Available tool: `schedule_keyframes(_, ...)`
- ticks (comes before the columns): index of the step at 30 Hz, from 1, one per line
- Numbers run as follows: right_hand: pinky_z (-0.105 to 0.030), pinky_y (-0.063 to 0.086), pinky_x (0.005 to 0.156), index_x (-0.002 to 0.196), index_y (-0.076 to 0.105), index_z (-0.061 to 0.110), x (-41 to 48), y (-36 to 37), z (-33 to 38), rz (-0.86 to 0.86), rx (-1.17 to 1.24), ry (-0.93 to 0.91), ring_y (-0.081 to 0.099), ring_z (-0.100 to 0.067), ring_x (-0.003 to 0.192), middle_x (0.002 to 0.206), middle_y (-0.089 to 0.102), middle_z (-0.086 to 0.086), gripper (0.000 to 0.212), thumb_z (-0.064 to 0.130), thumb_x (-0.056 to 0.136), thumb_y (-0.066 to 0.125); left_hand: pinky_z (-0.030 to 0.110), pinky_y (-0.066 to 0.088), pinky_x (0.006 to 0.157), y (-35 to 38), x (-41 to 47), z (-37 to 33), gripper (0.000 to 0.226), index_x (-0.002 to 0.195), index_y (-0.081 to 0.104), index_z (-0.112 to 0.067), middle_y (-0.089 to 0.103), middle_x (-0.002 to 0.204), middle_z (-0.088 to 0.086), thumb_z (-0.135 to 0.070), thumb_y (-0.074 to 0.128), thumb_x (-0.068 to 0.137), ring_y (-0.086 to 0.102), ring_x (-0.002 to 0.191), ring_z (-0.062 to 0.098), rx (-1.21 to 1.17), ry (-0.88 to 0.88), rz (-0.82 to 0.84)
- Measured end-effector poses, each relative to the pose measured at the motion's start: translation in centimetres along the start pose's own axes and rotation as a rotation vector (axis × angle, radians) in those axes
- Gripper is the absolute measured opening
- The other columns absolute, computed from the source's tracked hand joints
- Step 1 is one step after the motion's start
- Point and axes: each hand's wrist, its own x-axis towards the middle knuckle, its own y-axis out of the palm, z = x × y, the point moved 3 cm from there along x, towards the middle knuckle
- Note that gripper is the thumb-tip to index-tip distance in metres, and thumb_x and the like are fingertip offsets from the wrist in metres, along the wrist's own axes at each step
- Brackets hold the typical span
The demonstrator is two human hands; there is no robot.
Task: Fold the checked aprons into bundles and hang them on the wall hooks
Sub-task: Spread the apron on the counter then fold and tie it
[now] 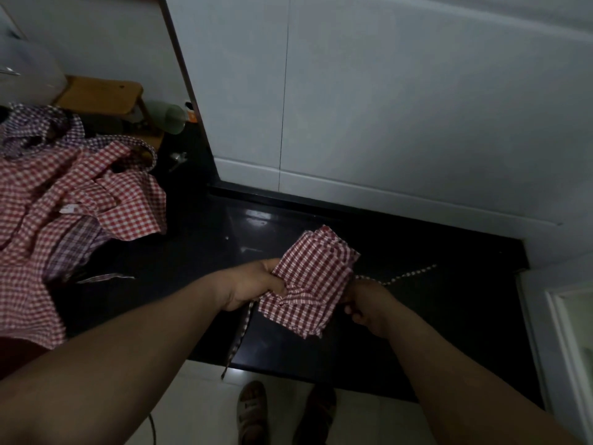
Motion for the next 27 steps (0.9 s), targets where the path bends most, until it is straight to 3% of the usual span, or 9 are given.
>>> schedule_keyframes(6, -0.025, 0.04, 0.06, 0.091, 0.067, 0.015, -0.3, -0.9, 0.1, 0.118, 0.136, 0.038, 0.054, -0.015, 0.067, 0.077, 0.067, -0.005, 0.02, 0.014, 0.103, 0.051, 0.033, 0.057, 0.089, 0.2, -0.2, -1.2, 0.044, 0.101, 0.078, -0.018, 0.079, 0.104, 0.005, 0.015, 0.056, 0.081, 0.073, 0.098, 0.022, 0.168, -0.056, 0.071)
schedule_keyframes(10, -0.04, 0.057, 0.087, 0.099, 0.072, 0.003, 0.2, -0.6, 0.3, 0.198, 0.091, 0.028, 0.071, -0.029, 0.094, 0.097, 0.076, -0.017, 0.025, 0.019, 0.105, 0.053, 0.038, 0.06, 0.096, 0.6, -0.1, -2.2, 0.036, 0.102, 0.079, -0.025, 0.08, 0.103, 0.0, -0.004, 0.065, 0.076, 0.075, 0.099, 0.02, 0.513, -0.128, 0.122)
schedule_keyframes(12, -0.045, 0.054, 0.101, 0.105, 0.075, 0.005, 0.5, -0.3, 0.7, 0.229, 0.057, 0.025, 0.072, -0.029, 0.105, 0.105, 0.078, -0.014, 0.023, 0.019, 0.102, 0.058, 0.034, 0.062, 0.09, 1.1, 0.0, -2.8, 0.029, 0.101, 0.078, -0.024, 0.08, 0.099, -0.002, -0.011, 0.064, 0.08, 0.076, 0.094, 0.017, 0.727, -0.157, 0.127)
schedule_keyframes(16, -0.048, 0.053, 0.102, 0.096, 0.079, 0.006, 1.0, 0.1, 2.1, 0.245, -0.148, -0.127, 0.072, -0.03, 0.104, 0.103, 0.078, -0.014, 0.016, 0.019, 0.092, 0.072, 0.029, 0.06, 0.084, 2.5, 0.7, -3.9, 0.022, 0.107, 0.075, -0.023, 0.076, 0.102, -0.005, -0.024, 0.065, 0.087, 0.071, 0.093, 0.013, 1.017, -0.154, 0.162)
schedule_keyframes(19, -0.041, 0.053, 0.096, 0.094, 0.081, 0.011, 1.0, 0.9, 3.3, 0.273, -0.237, -0.203, 0.071, -0.028, 0.101, 0.102, 0.078, -0.012, 0.011, 0.02, 0.089, 0.076, 0.032, 0.058, 0.083, 4.1, 2.0, -4.4, 0.014, 0.1, 0.069, -0.02, 0.071, 0.1, 0.0, -0.028, 0.064, 0.09, 0.069, 0.093, 0.019, 1.27, -0.096, 0.235)
schedule_keyframes(21, -0.037, 0.055, 0.085, 0.088, 0.078, 0.007, 1.0, 1.2, 4.3, 0.178, -0.325, -0.339, 0.068, -0.022, 0.085, 0.088, 0.075, -0.012, 0.012, 0.017, 0.09, 0.072, 0.033, 0.055, 0.077, 4.4, 3.0, -4.4, 0.013, 0.096, 0.067, -0.018, 0.069, 0.096, 0.004, -0.03, 0.063, 0.091, 0.067, 0.088, 0.022, 1.385, 0.002, 0.18)
schedule_keyframes(23, -0.039, 0.053, 0.075, 0.075, 0.07, 0.008, 0.3, 1.6, 4.5, -0.009, -0.463, -0.523, 0.063, -0.016, 0.073, 0.076, 0.069, -0.007, 0.024, 0.017, 0.095, 0.061, 0.035, 0.053, 0.08, 3.9, 3.4, -4.7, 0.017, 0.102, 0.066, -0.017, 0.067, 0.102, 0.007, -0.031, 0.061, 0.095, 0.062, 0.096, 0.025, 1.459, 0.206, -0.011)
schedule_keyframes(25, -0.035, 0.046, 0.071, 0.076, 0.061, 0.016, -0.6, 2.3, 3.1, -0.187, -0.61, -0.678, 0.06, -0.015, 0.073, 0.08, 0.065, 0.0, 0.027, 0.024, 0.101, 0.053, 0.039, 0.05, 0.087, 3.0, 3.2, -4.9, 0.03, 0.117, 0.062, -0.016, 0.06, 0.115, 0.008, -0.038, 0.061, 0.096, 0.054, 0.109, 0.026, 1.517, 0.393, -0.216)
schedule_keyframes(27, -0.036, 0.046, 0.074, 0.088, 0.058, 0.02, -0.9, 3.3, 0.6, -0.297, -0.75, -0.805, 0.06, -0.018, 0.082, 0.091, 0.064, 0.0, 0.021, 0.033, 0.103, 0.051, 0.041, 0.046, 0.092, 1.3, 2.3, -4.4, 0.046, 0.128, 0.057, -0.018, 0.056, 0.121, 0.007, -0.051, 0.06, 0.096, 0.05, 0.115, 0.027, 1.524, 0.407, -0.281)
